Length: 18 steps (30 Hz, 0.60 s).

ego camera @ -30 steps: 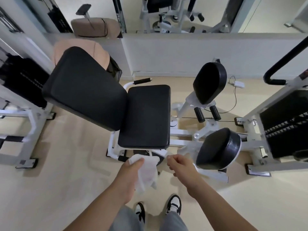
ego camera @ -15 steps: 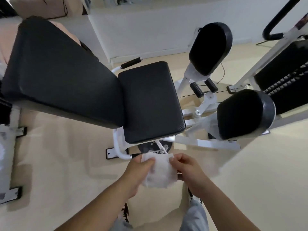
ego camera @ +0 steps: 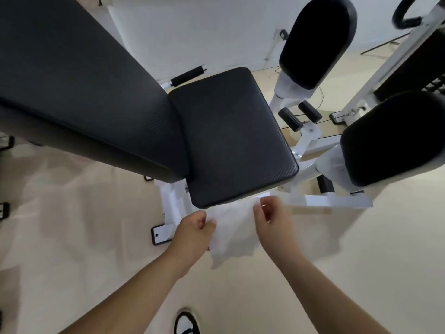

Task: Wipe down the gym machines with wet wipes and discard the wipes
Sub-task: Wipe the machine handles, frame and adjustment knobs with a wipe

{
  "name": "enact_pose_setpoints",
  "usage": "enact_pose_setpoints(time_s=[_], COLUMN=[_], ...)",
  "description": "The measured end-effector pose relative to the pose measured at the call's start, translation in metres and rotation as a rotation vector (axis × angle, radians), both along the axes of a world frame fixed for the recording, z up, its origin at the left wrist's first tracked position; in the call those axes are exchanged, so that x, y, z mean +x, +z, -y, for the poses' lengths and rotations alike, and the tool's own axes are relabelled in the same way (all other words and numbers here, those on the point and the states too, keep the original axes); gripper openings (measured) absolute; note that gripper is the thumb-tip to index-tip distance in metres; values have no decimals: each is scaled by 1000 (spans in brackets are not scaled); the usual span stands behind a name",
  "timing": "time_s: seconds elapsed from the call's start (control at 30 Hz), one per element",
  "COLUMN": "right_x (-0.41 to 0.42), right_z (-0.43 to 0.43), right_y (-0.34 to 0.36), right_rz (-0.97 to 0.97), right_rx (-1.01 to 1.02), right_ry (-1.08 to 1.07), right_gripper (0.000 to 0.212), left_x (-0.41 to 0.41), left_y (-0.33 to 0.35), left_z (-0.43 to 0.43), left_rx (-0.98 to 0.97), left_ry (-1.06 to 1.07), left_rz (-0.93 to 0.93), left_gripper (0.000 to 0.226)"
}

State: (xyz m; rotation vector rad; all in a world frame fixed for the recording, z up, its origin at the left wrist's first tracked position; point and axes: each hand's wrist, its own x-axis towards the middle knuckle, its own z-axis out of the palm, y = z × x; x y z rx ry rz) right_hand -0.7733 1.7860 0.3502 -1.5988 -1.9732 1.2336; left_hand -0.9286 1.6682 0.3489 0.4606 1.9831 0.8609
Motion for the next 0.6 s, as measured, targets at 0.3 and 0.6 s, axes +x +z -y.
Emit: enact_pose_setpoints(time_s=[0.3,0.6], right_x=[-12,-44], right_z=[28,23], right_y=[-115,-108], right_rz=[503,741], right_rx=[725,809], right_ry=[867,879], right_gripper=[53,27], left_x=[-28,-38], left_y=[-106,-148], left_z=[11,30], left_rx=[88,208], left_ry=[-656,-675], left_rz=[-709,-1251], left_gripper=[35,32])
